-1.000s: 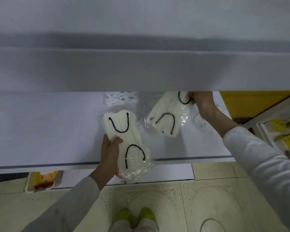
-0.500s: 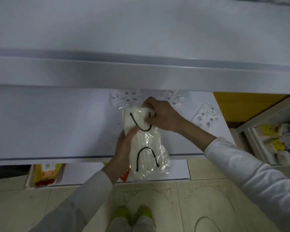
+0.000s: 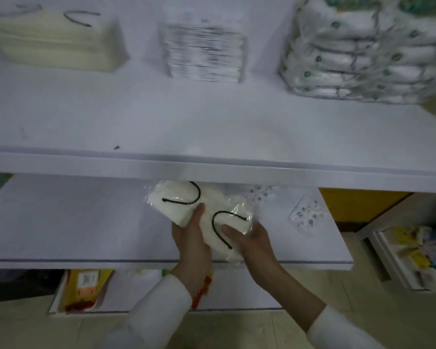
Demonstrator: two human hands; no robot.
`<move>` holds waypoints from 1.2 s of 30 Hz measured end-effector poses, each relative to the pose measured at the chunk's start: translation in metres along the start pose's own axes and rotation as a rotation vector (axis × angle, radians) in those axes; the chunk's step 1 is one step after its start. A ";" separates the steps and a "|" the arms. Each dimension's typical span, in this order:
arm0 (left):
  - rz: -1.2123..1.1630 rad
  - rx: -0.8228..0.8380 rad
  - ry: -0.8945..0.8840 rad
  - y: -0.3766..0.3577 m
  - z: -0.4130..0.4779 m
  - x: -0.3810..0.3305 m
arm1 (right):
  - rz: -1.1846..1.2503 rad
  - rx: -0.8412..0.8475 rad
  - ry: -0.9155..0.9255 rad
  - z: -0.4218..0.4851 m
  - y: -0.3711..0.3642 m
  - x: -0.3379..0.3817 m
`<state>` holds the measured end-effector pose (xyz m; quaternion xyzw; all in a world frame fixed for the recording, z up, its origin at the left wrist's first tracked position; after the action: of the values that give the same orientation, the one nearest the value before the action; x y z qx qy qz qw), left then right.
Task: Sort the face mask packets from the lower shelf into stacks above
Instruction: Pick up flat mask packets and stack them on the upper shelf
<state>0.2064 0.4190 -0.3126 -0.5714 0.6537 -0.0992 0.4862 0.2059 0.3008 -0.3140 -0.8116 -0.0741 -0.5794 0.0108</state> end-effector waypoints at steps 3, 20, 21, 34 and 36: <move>0.005 0.146 0.028 0.007 -0.017 -0.027 | -0.008 -0.066 0.072 -0.015 -0.006 0.025; 0.788 0.758 -0.446 -0.073 -0.082 -0.248 | -0.333 -0.018 0.811 -0.062 0.026 0.223; 0.819 0.738 -0.519 -0.091 -0.074 -0.251 | -0.355 -0.037 0.834 -0.050 0.026 0.235; 0.834 0.574 -0.448 -0.114 -0.017 -0.209 | -0.359 0.014 0.595 0.010 0.039 0.217; 0.909 0.546 -0.463 -0.110 -0.014 -0.208 | -0.427 0.036 0.575 0.008 0.041 0.213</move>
<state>0.2416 0.5525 -0.1210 -0.0939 0.6607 0.0820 0.7402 0.2865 0.2837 -0.1128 -0.5816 -0.2459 -0.7717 -0.0759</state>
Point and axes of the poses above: each hand's wrist, its own z-axis towards the middle knuckle, its own y-axis out of the back of the hand, x = y × z, the point moved 1 cm from there along z, towards the middle knuckle, and after that the axes turned 12 degrees about -z, right-handed, at the moved point
